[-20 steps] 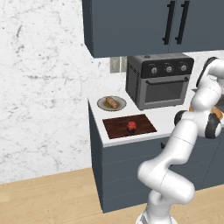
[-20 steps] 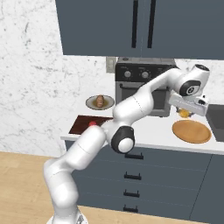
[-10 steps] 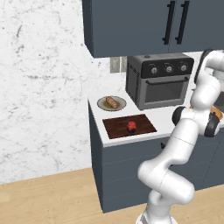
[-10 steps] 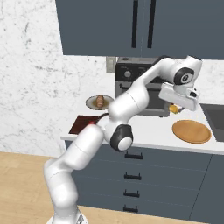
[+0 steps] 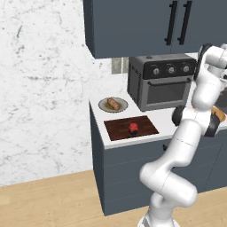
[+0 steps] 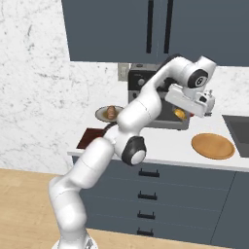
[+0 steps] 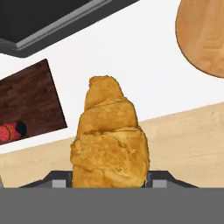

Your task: From the different types of pastries on the counter, select a croissant and place it on the cutting board. Then retrieve a jar of jam from the cabinet and place it alongside the croissant on the cutting board.

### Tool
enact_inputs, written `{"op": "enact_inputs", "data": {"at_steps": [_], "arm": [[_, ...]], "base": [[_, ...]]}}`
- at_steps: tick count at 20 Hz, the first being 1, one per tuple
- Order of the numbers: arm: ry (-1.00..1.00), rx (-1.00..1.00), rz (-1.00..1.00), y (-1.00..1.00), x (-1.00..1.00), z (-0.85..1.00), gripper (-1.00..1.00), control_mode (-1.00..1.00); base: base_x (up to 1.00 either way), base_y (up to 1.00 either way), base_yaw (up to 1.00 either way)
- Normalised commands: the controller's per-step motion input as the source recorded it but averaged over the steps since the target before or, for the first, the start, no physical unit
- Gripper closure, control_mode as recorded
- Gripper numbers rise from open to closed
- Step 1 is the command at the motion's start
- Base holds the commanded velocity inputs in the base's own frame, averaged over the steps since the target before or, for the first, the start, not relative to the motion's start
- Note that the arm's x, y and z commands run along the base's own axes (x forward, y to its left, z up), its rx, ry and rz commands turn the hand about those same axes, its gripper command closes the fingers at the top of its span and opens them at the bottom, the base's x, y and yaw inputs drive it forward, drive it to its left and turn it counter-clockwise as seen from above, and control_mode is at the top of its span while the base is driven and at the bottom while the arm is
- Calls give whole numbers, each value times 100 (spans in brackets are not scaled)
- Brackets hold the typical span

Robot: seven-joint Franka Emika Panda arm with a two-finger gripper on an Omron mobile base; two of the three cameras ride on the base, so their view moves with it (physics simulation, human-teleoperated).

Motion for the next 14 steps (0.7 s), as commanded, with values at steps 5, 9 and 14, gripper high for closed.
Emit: {"op": "enact_inputs", "data": {"at_steps": [5, 9, 14], "arm": [[-40, -19, 14, 74, 0, 0, 100, -100], [-25, -25, 16, 59, -35, -2, 100, -100], [-41, -22, 20, 28, -71, -26, 100, -100]], "base": [[0, 0, 0], [0, 0, 0], [0, 0, 0]]}}
